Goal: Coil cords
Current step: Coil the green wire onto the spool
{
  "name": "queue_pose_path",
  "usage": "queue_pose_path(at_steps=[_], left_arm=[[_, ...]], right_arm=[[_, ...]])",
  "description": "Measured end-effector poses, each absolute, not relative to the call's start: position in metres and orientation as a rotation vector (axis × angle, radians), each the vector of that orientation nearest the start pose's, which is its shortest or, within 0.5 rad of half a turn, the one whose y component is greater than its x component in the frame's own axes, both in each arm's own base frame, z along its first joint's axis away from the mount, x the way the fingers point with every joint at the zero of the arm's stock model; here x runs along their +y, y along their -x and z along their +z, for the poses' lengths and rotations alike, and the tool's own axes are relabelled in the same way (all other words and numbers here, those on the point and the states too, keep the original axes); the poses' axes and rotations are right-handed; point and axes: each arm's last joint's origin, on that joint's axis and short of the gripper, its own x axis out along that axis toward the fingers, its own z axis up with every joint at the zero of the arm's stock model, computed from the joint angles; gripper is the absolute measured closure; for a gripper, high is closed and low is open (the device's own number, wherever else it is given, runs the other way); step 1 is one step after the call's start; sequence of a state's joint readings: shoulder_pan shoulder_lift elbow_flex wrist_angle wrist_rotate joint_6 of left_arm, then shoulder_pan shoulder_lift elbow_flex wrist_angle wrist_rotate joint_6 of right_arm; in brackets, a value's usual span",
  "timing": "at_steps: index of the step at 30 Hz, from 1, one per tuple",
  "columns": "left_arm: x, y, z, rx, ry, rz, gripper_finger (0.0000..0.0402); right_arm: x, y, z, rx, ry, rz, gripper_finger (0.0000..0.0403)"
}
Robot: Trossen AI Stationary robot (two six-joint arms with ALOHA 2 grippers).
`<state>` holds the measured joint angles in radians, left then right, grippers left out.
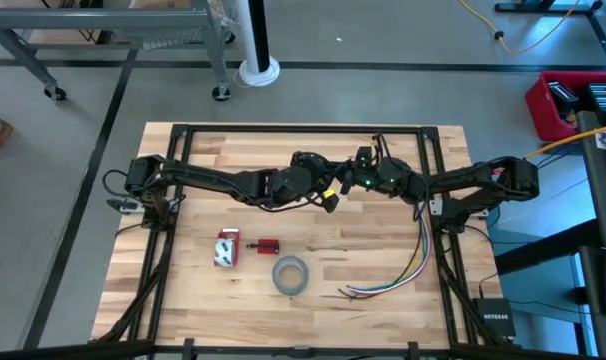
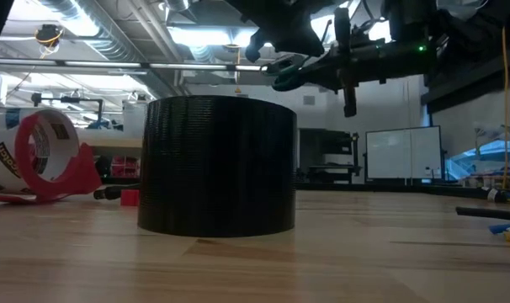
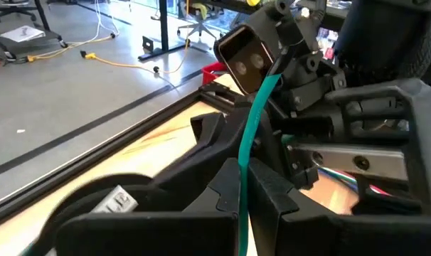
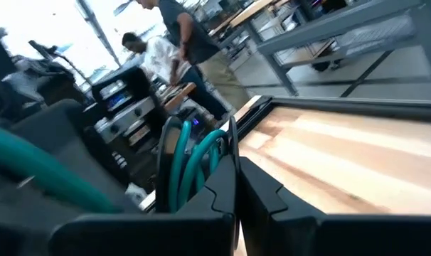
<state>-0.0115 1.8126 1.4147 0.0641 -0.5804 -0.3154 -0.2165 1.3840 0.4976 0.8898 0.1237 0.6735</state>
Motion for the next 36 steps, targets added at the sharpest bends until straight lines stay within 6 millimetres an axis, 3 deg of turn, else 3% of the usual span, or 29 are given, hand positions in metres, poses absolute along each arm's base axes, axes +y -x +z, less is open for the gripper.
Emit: queue_pose_path(at_steps=[18, 25, 36], left_arm=[[0.019, -0.423, 0.297, 0.134, 0.235, 0.615, 0.0401], [0.020, -0.428, 0.286, 0.156, 0.230, 0.620, 0.0401], [0.019, -0.431, 0.285, 0.181, 0.072, 0.622, 0.0401]], right_arm=[[-0.060, -0.262, 0.214, -0.135, -0.676, -0.279, 0.0398], [-0.060, -0.262, 0.213, -0.126, -0.677, -0.284, 0.0398], [-0.060, -0.262, 0.214, -0.131, -0.677, -0.283, 0.0398]])
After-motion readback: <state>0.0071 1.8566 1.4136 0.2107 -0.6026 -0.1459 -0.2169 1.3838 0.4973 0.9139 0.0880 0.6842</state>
